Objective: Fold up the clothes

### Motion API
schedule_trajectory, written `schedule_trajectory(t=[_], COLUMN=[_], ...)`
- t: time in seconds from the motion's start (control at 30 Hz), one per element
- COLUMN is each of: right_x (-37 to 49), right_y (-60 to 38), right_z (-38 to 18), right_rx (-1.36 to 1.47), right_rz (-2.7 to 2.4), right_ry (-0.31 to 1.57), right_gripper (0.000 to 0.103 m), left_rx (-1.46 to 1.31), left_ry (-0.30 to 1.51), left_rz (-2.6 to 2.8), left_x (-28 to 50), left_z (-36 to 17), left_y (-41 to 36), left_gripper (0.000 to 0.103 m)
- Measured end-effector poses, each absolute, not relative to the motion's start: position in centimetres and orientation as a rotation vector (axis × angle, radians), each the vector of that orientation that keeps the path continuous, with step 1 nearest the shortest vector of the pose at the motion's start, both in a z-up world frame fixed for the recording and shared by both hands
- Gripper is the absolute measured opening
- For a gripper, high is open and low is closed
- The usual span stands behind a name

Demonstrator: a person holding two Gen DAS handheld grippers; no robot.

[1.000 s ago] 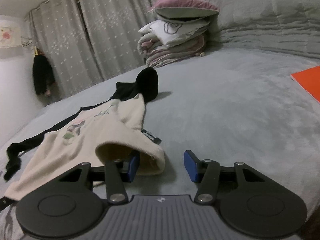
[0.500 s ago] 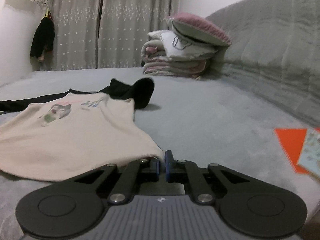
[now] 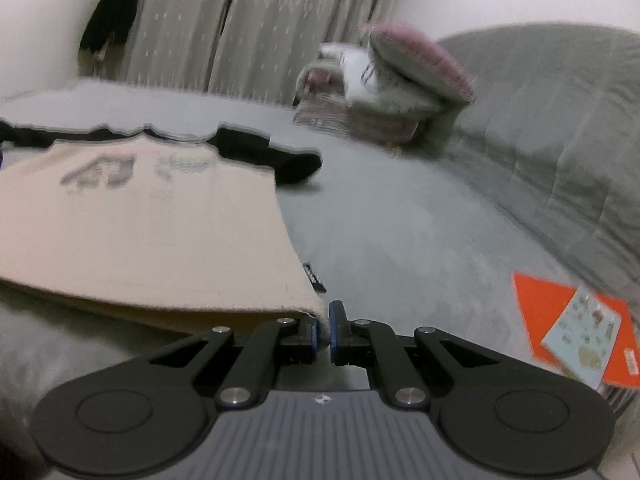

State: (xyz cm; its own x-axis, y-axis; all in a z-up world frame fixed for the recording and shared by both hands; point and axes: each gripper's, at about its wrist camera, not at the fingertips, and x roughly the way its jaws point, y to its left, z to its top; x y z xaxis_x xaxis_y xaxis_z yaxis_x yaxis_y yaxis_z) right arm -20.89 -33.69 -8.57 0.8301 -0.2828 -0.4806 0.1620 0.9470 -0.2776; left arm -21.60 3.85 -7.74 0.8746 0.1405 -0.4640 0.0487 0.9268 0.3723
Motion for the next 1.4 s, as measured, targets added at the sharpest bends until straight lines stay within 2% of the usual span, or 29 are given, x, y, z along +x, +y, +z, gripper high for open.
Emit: schedule_trajectory(t=[0.13,0.4,0.5,0.6,0.67,0.73,0.8,0.83,1.07,1.17,1.4], right_x=[-20.3,-20.0,-20.4,-20.3,-20.1,-20.1,-19.9,-19.8,-18.2,-16.9,-11.4], right_y=[-34.1,-35.0,-34.9,-35.4,-36.2,-37.0,-38.1,-38.8,-42.3,-43.0,-42.7], right_z=[-9.6,-9.7,-9.4,-8.8,-8.2,-7.7,-7.2,-7.0,-5.6,-5.2,-4.9], right_rx=[-0.227,-0.154,-0.153,-0.138,-0.115,-0.085,-0.032,0.010,0.256,0.319,0.303], right_rz=[-0.221,-0.198,-0.172,-0.119,-0.086,-0.056,-0.022,-0.003,0.106,0.140,0.157], right_ry=[0.611,0.627,0.626,0.651,0.682,0.711,0.741,0.756,0.799,0.796,0.893], right_gripper=[0.006,0.006,0.010,0.016,0.021,0.037,0.045,0.046,0.047,0.051,0.051], left_rx=[0.369,0.339,0.318,0.294,0.260,0.230,0.208,0.196,0.064,0.043,0.028], left_ry=[0.580,0.591,0.598,0.618,0.653,0.686,0.714,0.728,0.755,0.758,0.823], left_rz=[0.027,0.006,-0.021,-0.073,-0.152,-0.227,-0.295,-0.330,-0.408,-0.399,-0.397], left_x=[-20.9,-20.5,-20.4,-20.3,-20.1,-20.0,-19.9,-19.9,-16.8,-14.6,-8.2], left_z=[-9.1,-9.2,-8.6,-8.0,-7.4,-6.9,-6.5,-6.2,-4.4,-4.3,-4.4], left_y=[4.5,5.1,5.2,5.5,6.0,6.5,7.0,7.3,9.5,10.2,9.9], left_gripper=[0.008,0.009,0.012,0.029,0.057,0.068,0.077,0.080,0.084,0.084,0.082])
